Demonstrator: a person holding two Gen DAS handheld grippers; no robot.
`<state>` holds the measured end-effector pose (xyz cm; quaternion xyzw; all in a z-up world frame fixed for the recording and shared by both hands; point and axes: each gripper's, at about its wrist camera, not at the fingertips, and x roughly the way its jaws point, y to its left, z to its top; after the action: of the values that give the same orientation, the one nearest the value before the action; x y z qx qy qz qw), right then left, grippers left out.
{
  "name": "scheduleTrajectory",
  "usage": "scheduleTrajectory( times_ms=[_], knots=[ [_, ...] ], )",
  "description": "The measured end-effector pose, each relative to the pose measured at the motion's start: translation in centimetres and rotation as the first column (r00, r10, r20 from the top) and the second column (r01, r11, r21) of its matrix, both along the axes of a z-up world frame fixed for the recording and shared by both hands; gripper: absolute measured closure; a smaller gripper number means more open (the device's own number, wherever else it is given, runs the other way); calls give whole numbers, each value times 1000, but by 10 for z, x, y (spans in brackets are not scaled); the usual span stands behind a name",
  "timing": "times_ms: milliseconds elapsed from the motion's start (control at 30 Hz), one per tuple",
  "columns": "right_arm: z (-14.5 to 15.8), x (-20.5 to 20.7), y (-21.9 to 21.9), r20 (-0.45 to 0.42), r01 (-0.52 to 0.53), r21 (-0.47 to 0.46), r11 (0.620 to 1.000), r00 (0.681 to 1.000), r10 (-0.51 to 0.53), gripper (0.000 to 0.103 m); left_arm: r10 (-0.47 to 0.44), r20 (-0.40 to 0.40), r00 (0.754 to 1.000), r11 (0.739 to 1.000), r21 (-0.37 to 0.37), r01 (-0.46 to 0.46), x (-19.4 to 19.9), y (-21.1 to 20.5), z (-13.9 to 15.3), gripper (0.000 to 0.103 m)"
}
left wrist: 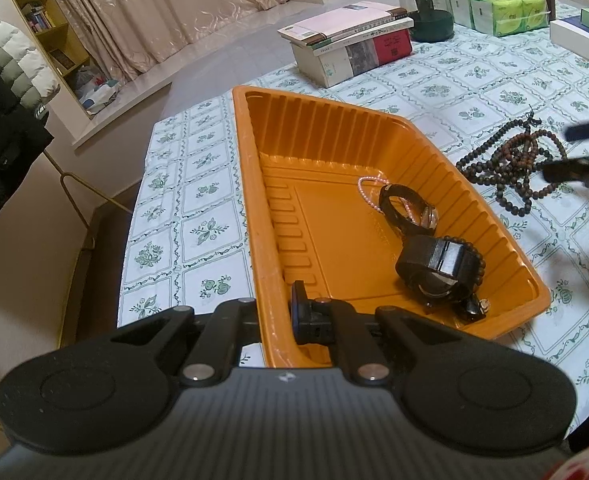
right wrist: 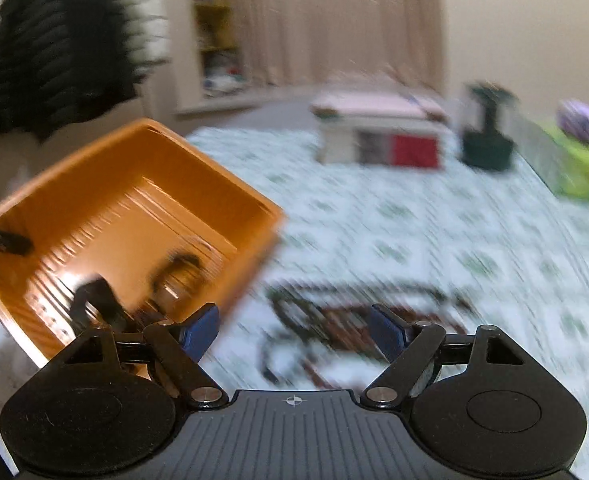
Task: Organize jewelry
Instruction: 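Lower the gold-faced watch into the tray and open the right tool, then reach the right tool to the bead strands and grasp a brown strand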
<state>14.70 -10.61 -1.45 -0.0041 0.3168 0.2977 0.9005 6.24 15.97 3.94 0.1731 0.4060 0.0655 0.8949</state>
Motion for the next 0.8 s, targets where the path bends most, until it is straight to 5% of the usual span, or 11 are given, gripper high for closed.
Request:
scheduleTrajectory(
  times_ms=[167,433,800],
  knots=[
    [-14,-3,-45,-63,123,-12,992,990,-123,22,4,2,1000,1000,3,-4,0,-2,1,97],
    [-20,-1,-68,-70,175,7,985,982,-174,23,5,1,1000,1000,6,-5,0,-2,2,97],
    [-38,54,-58,-81,235,-101,967,967,-243,67,6,-1,1000,1000,0,-6,1,-1,1,97]
  ],
)
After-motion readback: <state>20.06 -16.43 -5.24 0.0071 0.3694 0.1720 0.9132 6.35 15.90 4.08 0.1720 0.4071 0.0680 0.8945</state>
